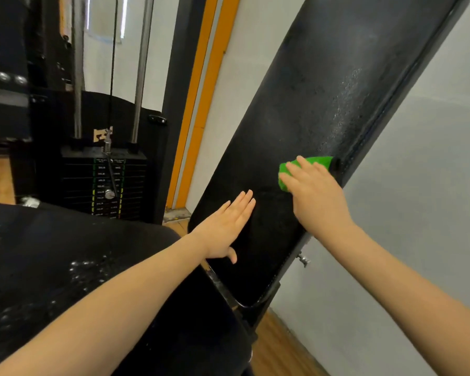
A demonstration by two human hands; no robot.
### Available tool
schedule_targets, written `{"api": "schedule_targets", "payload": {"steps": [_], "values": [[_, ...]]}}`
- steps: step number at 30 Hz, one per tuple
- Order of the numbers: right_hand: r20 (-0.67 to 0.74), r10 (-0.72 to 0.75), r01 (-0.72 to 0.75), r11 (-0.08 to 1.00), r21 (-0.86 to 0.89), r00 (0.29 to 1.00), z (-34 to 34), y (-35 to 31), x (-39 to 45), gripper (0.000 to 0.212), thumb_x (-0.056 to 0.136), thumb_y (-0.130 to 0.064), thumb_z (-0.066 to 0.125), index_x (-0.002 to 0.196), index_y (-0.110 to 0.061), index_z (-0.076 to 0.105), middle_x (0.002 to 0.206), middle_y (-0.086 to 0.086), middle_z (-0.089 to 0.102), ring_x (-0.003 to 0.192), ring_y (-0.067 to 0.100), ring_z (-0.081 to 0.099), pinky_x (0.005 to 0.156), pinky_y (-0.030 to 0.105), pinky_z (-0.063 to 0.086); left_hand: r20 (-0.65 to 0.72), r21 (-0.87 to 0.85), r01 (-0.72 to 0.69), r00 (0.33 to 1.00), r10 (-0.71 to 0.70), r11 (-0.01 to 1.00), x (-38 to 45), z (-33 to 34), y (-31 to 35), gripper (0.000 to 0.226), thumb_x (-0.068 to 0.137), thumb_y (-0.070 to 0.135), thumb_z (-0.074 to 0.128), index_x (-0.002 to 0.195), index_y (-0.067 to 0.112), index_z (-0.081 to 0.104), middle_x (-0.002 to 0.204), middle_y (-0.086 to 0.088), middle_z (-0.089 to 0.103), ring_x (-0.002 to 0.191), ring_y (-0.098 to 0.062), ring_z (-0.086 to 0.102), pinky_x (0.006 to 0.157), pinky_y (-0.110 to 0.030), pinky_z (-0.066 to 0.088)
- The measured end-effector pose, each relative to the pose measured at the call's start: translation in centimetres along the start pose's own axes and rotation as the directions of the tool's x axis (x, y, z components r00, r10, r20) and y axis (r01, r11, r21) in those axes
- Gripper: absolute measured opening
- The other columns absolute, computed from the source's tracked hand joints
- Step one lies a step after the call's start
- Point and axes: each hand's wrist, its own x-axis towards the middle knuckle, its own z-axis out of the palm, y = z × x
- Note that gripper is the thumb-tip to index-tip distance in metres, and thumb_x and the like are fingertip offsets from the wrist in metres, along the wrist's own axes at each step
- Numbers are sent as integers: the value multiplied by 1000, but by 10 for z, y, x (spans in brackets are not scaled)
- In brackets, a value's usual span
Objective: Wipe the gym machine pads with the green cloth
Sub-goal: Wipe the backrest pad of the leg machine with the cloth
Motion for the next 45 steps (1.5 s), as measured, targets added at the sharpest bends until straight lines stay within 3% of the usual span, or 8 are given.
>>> {"api": "schedule_targets", "payload": {"steps": [7,12,17,21,32,35,37,45], "values": [[231,-165,142,984,112,959,23,-67,-94,52,56,-9,83,106,-5,70,113,14,67,108,30,62,90,47,47,-4,-1,-9,1000,9,1000,0,-3,-2,127,77,45,76,146,7,-23,156,-11,-28,143,-24,-24,118,-37,-3],[92,-250,232,958,168,964,10,-51,-67,30,78,-10,54,101,-5,71,105,12,70,102,30,65,85,43,52,5,-5,-8,1000,8,1000,0,-1,-2,127,77,45,75,145,7,-26,156,-12,-29,143,-25,-25,119,-38,-2],[-5,68,-67,995,71,998,4,-32,-53,43,78,-3,35,102,-5,71,110,13,68,109,34,61,93,50,44,21,-18,-5,1000,5,1000,1,-3,-4,128,77,46,75,145,7,-26,156,-11,-29,143,-25,-25,117,-36,-5],[129,-124,92,969,230,984,31,-95,-129,59,100,-10,12,106,-12,71,115,7,66,112,24,60,102,40,38,31,-18,7,1000,-6,1000,1,-3,-1,128,77,46,76,147,7,-24,156,-12,-29,144,-26,-23,119,-39,-1],[341,-492,402,864,302,801,38,-110,-148,46,59,-30,85,103,-26,73,116,-6,66,116,14,58,103,32,32,34,2,28,999,-28,1000,-4,-6,3,126,78,47,75,148,6,-21,157,-12,-28,145,-26,-21,118,-38,0],[169,-418,361,887,288,893,19,-73,-148,20,83,-21,67,102,-20,73,114,0,68,113,18,60,99,38,44,43,-9,26,999,-26,1000,-2,-6,2,126,78,45,75,148,7,-22,157,-11,-28,145,-26,-22,118,-38,0],[59,-271,240,919,313,961,-2,-38,-129,40,100,-13,31,108,-9,70,117,9,66,114,27,58,95,44,48,36,-31,29,999,-28,999,-2,-4,1,126,78,43,76,148,7,-22,157,-10,-28,144,-25,-23,118,-38,-1],[-106,229,-220,971,94,968,0,24,-18,37,82,2,39,107,4,66,115,20,64,114,41,55,95,54,40,33,-43,29,999,-27,999,-2,-2,6,133,73,50,77,147,7,-25,154,-10,-31,143,-26,-26,117,-37,-3]]}}
